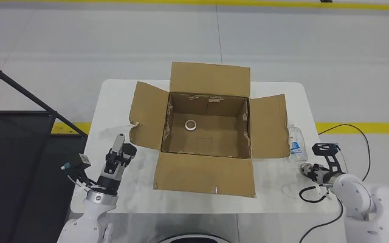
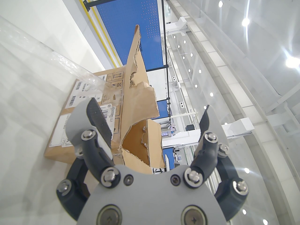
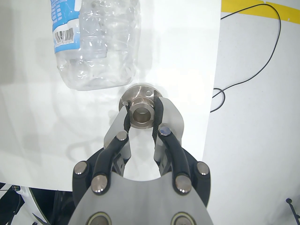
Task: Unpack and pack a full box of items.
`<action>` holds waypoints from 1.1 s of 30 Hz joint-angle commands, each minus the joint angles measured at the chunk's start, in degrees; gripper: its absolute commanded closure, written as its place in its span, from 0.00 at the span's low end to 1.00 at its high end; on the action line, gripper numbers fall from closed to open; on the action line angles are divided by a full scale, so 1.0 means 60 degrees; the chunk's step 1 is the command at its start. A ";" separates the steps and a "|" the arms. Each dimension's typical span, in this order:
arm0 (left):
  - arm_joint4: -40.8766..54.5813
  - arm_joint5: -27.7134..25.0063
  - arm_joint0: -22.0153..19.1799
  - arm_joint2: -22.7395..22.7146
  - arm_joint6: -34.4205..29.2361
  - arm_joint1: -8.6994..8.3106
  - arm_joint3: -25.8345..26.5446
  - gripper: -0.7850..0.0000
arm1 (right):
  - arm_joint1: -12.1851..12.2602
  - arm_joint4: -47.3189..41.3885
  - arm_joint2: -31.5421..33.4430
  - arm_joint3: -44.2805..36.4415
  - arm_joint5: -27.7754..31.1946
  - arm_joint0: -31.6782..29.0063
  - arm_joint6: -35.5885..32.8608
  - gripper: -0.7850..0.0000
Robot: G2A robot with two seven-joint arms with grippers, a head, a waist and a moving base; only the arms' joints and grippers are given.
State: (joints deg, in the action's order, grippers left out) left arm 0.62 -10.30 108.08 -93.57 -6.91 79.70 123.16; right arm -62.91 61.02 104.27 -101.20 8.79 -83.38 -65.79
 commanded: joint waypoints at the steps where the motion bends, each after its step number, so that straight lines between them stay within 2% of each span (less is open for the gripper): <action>1: 0.0000 0.0000 0.0000 0.0000 0.0000 0.0000 0.0000 0.00 | 0.0009 -0.0016 -0.0035 -0.0003 -0.0045 0.0014 0.0006 0.80; 4: 0.0000 0.0000 0.0000 0.0000 0.0000 0.0000 0.0000 0.00 | 0.0027 -0.0028 -0.0097 0.0020 -0.0055 0.0066 -0.0007 0.63; 13: 0.0000 0.0000 0.0000 0.0000 0.0000 0.0000 0.0000 0.00 | 0.0094 -0.0071 -0.0100 -0.0188 -0.0137 0.0158 -0.0124 0.46; 14: 0.0000 0.0000 0.0000 0.0000 0.0000 0.0000 0.0000 0.00 | 0.0104 -0.0078 -0.0047 -0.0289 -0.0154 0.0153 -0.0088 0.40; 15: 0.0000 0.0000 0.0000 0.0000 0.0000 0.0000 0.0000 0.00 | 0.0113 -0.0089 0.0023 -0.0426 -0.0171 0.0130 -0.0047 0.26; 18: 0.0000 0.0000 0.0000 0.0000 0.0000 0.0000 0.0000 0.00 | 0.0136 -0.0214 0.0323 -0.1121 -0.0238 -0.0007 0.0180 0.00; 23: 0.0000 0.0000 0.0000 0.0000 0.0000 0.0000 0.0000 0.00 | 0.0171 -0.0488 0.0930 -0.2992 -0.0292 -0.0274 0.0497 0.00; 27: 0.0000 0.0000 0.0000 0.0000 0.0000 0.0000 0.0000 0.00 | 0.0198 -0.0977 0.0973 -0.4651 0.0042 -0.0104 0.0942 0.00; 30: 0.0000 0.0000 0.0000 0.0000 0.0000 0.0000 0.0000 0.00 | 0.0249 -0.1061 0.0401 -0.5551 0.0466 0.0382 0.1036 0.00; 33: 0.0000 0.0000 0.0000 0.0000 0.0000 0.0000 0.0000 0.00 | 0.0314 -0.0881 -0.0819 -0.5574 0.1017 0.1402 0.0955 0.00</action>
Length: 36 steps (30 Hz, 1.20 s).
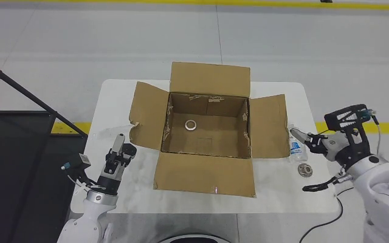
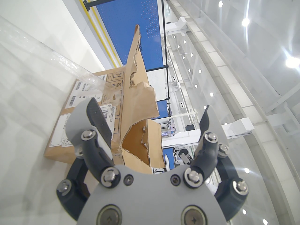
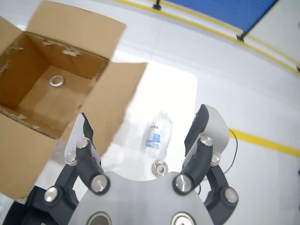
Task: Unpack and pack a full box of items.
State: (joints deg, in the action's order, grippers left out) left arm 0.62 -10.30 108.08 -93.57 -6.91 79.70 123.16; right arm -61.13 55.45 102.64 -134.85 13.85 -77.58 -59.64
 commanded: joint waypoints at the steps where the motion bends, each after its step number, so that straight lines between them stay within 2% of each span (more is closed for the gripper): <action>1: 0.0000 0.0000 0.0000 0.0000 0.0000 0.0000 0.0000 0.00 | 0.0028 0.0119 -0.1058 0.0039 0.0262 0.0819 -0.0220 0.00; 4: 0.0000 0.0000 0.0000 0.0000 0.0000 0.0000 0.0000 0.00 | -0.0009 0.0178 -0.2757 0.0707 0.0329 0.2143 -0.0455 0.00; 7: 0.0000 0.0000 0.0000 0.0000 0.0000 0.0000 0.0000 0.00 | -0.0163 0.0357 -0.4572 0.2061 0.0100 0.3725 -0.0576 0.00; 12: 0.0000 0.0000 0.0000 0.0000 0.0000 0.0000 0.0000 0.00 | -0.0660 0.0238 -0.7184 0.4421 -0.0894 0.5921 -0.0324 0.00; 17: 0.0000 0.0000 0.0000 0.0000 0.0000 0.0000 0.0000 0.00 | -0.1286 -0.0715 -0.8941 0.6673 -0.1758 0.7442 0.0131 0.00; 23: 0.0000 0.0000 0.0000 0.0000 0.0000 0.0000 0.0000 0.00 | -0.1856 -0.1502 -1.0056 0.8080 -0.2044 0.8206 0.0918 0.00; 27: 0.0000 0.0000 0.0000 0.0000 0.0000 0.0000 0.0000 0.00 | -0.1997 -0.1568 -1.0271 0.8258 -0.2171 0.8176 0.1066 0.00; 34: 0.0000 0.0000 0.0000 0.0000 0.0000 0.0000 0.0000 0.00 | -0.2141 -0.1814 -1.0145 0.8185 -0.3385 0.7832 0.1191 0.00; 36: 0.0000 0.0000 0.0000 0.0000 0.0000 0.0000 0.0000 0.00 | -0.2141 -0.1814 -1.0145 0.8185 -0.3385 0.7832 0.1191 0.00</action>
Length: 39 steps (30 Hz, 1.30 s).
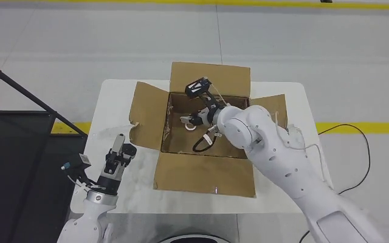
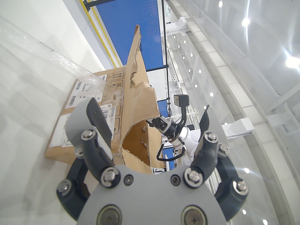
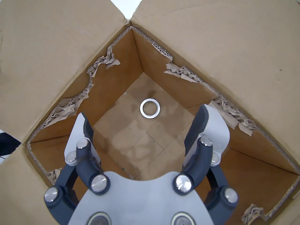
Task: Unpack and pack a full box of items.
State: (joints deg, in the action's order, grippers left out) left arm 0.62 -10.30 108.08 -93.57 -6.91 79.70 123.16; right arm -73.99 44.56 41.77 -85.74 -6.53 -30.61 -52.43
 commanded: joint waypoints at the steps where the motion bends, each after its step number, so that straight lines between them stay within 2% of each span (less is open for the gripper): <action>1: 0.0000 0.0000 0.0000 0.0000 0.0000 0.0000 0.0000 0.00 | 0.0002 0.0002 0.0001 0.0000 0.0012 0.0004 -0.0010 0.00; 12: 0.0000 0.0000 0.0000 0.0000 0.0000 0.0000 0.0000 0.00 | -0.0005 0.0046 -0.0016 0.0038 0.0037 -0.0139 0.0180 0.00; 17: 0.0000 0.0000 0.0000 0.0000 0.0000 0.0000 0.0000 0.00 | -0.0282 0.0644 -0.0617 0.0192 -0.1253 -0.0026 -0.0228 0.00; 26: 0.0000 0.0000 0.0000 0.0000 0.0000 0.0000 0.0000 0.00 | -0.1160 0.1261 -0.1825 0.1363 -0.3913 0.0614 -0.0770 0.00; 29: 0.0000 0.0000 0.0000 0.0000 0.0000 0.0000 0.0000 0.00 | -0.1417 0.1304 -0.2042 0.1656 -0.4466 0.0685 -0.0808 0.00; 30: 0.0000 0.0000 0.0000 0.0000 0.0000 0.0000 0.0000 0.00 | -0.1492 0.1373 -0.2108 0.1784 -0.4697 0.0694 -0.0831 0.06; 31: 0.0000 0.0000 0.0000 0.0000 0.0000 0.0000 0.0000 0.00 | -0.1568 0.1519 -0.2188 0.1906 -0.5000 0.0724 -0.0880 0.18; 32: 0.0000 0.0000 0.0000 0.0000 0.0000 0.0000 0.0000 0.00 | -0.1647 0.1667 -0.2274 0.1996 -0.5330 0.0748 -0.0946 0.24; 33: 0.0000 0.0000 0.0000 0.0000 0.0000 0.0000 0.0000 0.00 | -0.1728 0.1783 -0.2366 0.2074 -0.5584 0.0765 -0.1026 0.28; 36: 0.0000 0.0000 0.0000 0.0000 0.0000 0.0000 0.0000 0.00 | -0.1952 0.1945 -0.2517 0.2390 -0.6069 0.0810 -0.1168 0.28; 39: 0.0000 0.0000 0.0000 0.0000 0.0000 0.0000 0.0000 0.00 | -0.2157 0.1922 -0.2565 0.2787 -0.6211 0.0841 -0.1177 0.38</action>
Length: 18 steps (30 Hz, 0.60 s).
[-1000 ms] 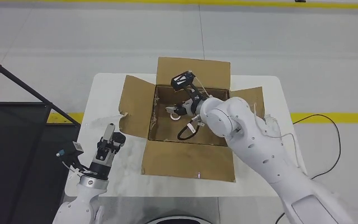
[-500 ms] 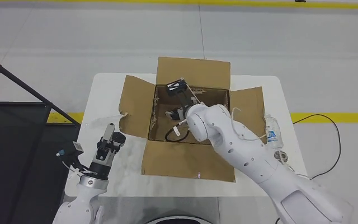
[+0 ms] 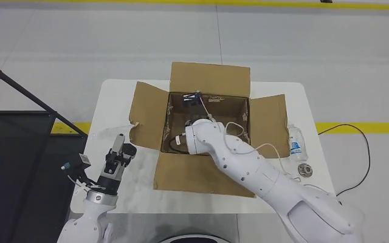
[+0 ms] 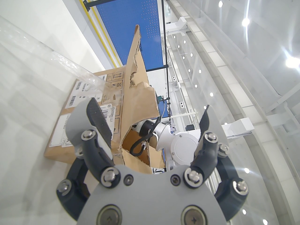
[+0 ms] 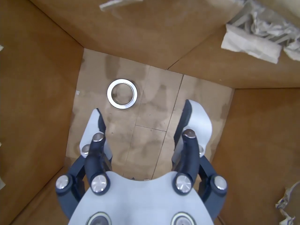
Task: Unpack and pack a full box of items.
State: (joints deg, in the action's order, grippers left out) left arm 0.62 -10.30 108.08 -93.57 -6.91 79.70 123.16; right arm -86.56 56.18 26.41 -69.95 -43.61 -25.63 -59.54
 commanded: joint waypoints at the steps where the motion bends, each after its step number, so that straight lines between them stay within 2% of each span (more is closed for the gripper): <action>1: 0.0000 0.0000 0.0000 0.0000 0.0000 0.0000 0.0000 0.00 | -0.0130 0.0016 -0.0025 0.0331 -0.0121 0.0038 -0.0004 0.40; 8: 0.0000 0.0000 0.0000 0.0000 0.0000 0.0000 0.0000 0.00 | -0.0689 0.0022 -0.0209 0.1265 -0.0400 0.0163 0.0210 0.50; 18: 0.0000 0.0000 0.0000 0.0000 0.0000 0.0000 0.0000 0.00 | -0.1484 -0.0236 -0.0239 0.2721 -0.0625 0.0438 0.0436 0.53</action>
State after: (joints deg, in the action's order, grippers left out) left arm 0.62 -10.30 108.08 -93.57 -6.91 79.70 123.16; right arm -95.08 54.87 24.95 -54.39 -47.31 -23.17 -56.97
